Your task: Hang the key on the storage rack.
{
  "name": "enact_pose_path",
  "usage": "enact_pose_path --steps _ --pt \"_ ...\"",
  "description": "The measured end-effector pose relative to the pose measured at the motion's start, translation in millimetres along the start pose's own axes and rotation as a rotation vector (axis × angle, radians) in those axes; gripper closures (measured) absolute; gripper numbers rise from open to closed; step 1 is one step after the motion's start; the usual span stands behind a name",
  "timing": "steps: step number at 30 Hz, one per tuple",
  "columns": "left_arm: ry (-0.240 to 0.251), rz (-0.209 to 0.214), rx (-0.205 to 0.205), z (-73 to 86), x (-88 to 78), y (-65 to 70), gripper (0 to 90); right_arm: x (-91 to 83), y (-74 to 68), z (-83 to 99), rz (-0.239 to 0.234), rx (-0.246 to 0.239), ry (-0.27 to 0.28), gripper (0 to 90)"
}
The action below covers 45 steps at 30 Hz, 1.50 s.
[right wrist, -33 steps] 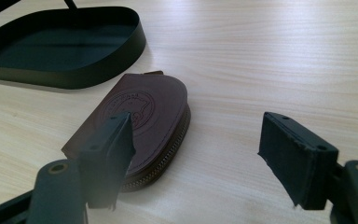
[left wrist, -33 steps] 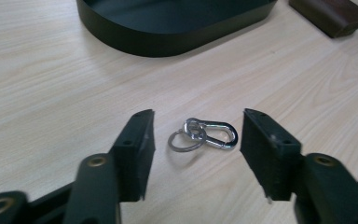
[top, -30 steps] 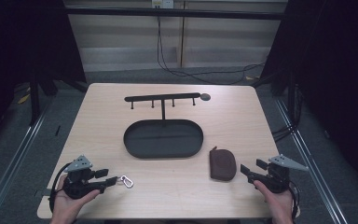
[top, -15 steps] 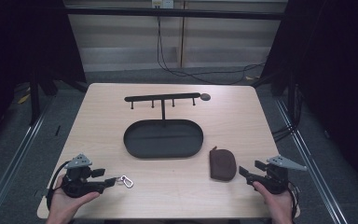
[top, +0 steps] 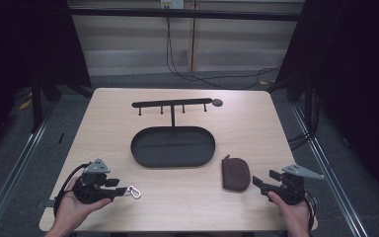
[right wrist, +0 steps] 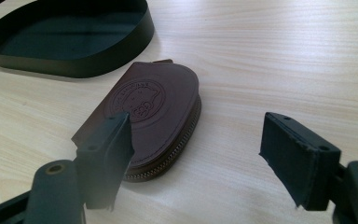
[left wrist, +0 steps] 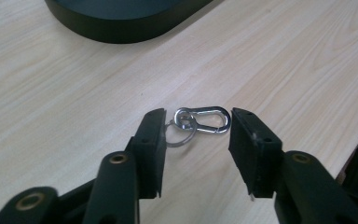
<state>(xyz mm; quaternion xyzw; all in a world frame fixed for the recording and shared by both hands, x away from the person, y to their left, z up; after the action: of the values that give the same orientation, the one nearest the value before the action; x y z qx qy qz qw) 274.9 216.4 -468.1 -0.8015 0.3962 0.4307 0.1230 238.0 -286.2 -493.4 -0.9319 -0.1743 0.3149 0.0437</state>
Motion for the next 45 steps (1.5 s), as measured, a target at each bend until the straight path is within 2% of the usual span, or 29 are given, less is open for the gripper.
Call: enact_pose_path --steps 3,6,7,10,11,12,14,15,17,21,28,31,38,42,45 --pt "-0.025 -0.015 0.013 -5.0 0.9 -1.0 60.5 0.0 -0.3 0.3 -0.001 -0.001 -0.004 24.9" --pt "-0.065 0.001 0.019 -7.7 3.1 -1.7 60.4 0.8 -0.3 0.2 -0.003 -0.002 -0.008 24.8" --pt "-0.089 0.006 0.008 -8.9 4.8 -3.4 58.4 1.5 -0.4 0.3 -0.008 -0.001 -0.011 24.9" --pt "-0.108 0.011 0.002 -10.2 7.4 -6.1 57.6 1.3 -0.5 0.4 -0.005 -0.001 -0.012 24.8" --pt "-0.115 0.000 0.001 -10.6 8.6 -7.6 56.8 1.2 -0.5 0.4 -0.007 0.000 -0.011 24.9" --pt "-0.127 0.000 -0.014 -10.6 10.3 -8.3 55.6 1.2 -0.4 0.5 -0.006 0.000 -0.012 24.8" --pt "-0.145 0.009 -0.013 -11.2 13.5 -8.8 52.7 1.3 -0.6 0.6 -0.008 0.002 -0.014 24.8" --pt "-0.170 0.009 -0.015 -12.3 16.2 -9.2 51.2 1.6 -1.1 1.0 -0.008 0.002 -0.020 24.8" --pt "-0.177 0.008 -0.014 -13.1 17.2 -9.2 50.9 2.2 -1.0 1.3 -0.008 0.003 -0.024 24.9" --pt "-0.209 0.009 0.004 -20.1 20.0 -7.6 50.9 2.5 0.0 1.5 -0.009 0.010 -0.026 24.9" --pt "-0.272 0.007 0.062 -24.7 27.7 -3.3 55.6 3.1 -0.3 2.0 -0.010 0.007 -0.031 24.9" --pt "-0.296 -0.002 0.066 -24.1 30.2 -5.9 56.4 2.4 0.9 1.9 -0.001 0.013 -0.031 25.1" --pt "-0.354 0.013 0.086 -23.9 37.8 -8.9 56.4 3.4 1.0 2.3 -0.002 0.014 -0.038 25.1" --pt "-0.362 0.003 0.092 -24.0 41.4 -11.7 56.5 3.3 1.1 2.4 0.001 0.016 -0.037 25.1" --pt "-0.370 0.020 0.093 -24.4 42.7 -12.5 57.9 3.2 1.1 2.3 0.002 0.016 -0.036 25.1"
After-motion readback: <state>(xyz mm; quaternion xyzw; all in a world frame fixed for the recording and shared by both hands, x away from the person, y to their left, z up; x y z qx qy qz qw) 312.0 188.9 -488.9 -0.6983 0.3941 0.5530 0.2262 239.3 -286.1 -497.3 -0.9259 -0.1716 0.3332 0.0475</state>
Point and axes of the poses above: each handheld gripper's, and its own axes: x roughly forward along the jaws, z roughly out of its underside, y roughly to its right, the point moved 4 cm from there along x, roughly forward along the jaws, and after that the axes turned 1 degree about -x, right-handed, at the moved point
